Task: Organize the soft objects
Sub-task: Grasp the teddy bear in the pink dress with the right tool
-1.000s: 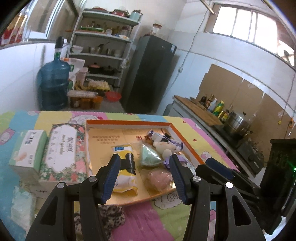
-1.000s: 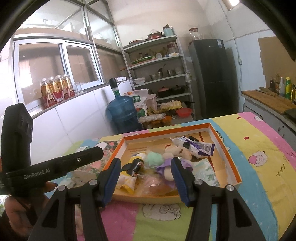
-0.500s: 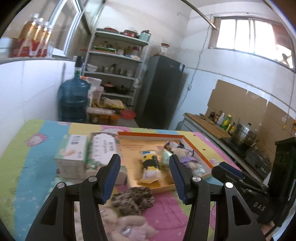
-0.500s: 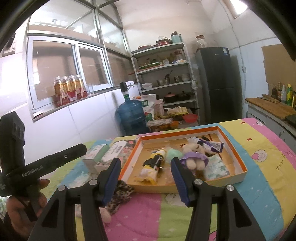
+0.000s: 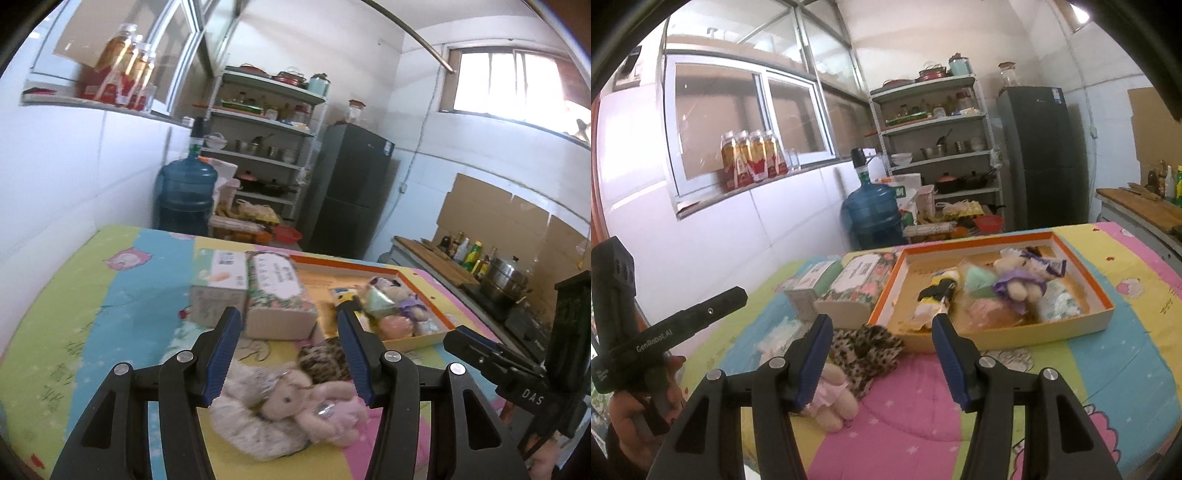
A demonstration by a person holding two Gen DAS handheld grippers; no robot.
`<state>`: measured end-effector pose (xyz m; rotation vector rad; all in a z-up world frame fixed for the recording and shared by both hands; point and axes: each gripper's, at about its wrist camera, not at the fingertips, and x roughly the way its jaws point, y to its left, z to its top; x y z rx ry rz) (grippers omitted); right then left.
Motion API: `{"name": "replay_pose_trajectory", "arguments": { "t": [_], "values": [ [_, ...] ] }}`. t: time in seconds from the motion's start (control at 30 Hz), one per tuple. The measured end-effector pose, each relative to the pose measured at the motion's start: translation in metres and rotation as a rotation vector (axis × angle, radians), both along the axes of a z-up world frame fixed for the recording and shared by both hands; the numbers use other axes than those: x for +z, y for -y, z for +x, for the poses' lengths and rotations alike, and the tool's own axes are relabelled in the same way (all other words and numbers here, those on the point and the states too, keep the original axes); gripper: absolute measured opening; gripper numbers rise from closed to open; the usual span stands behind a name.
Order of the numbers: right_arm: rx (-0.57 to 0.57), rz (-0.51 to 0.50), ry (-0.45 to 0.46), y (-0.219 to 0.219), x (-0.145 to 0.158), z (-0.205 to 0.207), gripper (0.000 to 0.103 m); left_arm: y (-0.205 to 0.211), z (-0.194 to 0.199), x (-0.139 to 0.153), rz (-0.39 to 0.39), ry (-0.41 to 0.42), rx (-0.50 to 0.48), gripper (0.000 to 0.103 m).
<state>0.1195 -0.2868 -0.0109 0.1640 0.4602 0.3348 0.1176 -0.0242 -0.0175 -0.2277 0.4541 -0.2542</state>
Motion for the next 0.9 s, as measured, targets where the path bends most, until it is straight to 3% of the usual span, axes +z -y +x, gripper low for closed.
{"name": "replay_pose_trajectory", "arguments": {
  "t": [0.33,0.67,0.7,0.77,0.9],
  "values": [
    [0.095,-0.032,-0.049,-0.038,-0.018,0.005,0.056,-0.034,-0.007,-0.022,0.007,-0.021,0.063,0.057],
    [0.175,-0.080,-0.145,-0.073,-0.050,0.023,0.056,-0.047,-0.005,-0.063,0.003,-0.105,0.044,0.057],
    [0.180,-0.088,-0.155,-0.076,-0.054,0.026,0.057,-0.048,-0.005,-0.066,0.000,-0.111,0.045,0.057],
    [0.192,-0.112,-0.170,-0.082,-0.060,0.029,0.068,-0.050,-0.004,-0.071,-0.010,-0.122,0.047,0.056],
    [0.190,-0.153,-0.187,-0.089,-0.070,0.033,0.071,-0.053,-0.002,-0.078,-0.023,-0.136,0.045,0.056]
  ]
}}
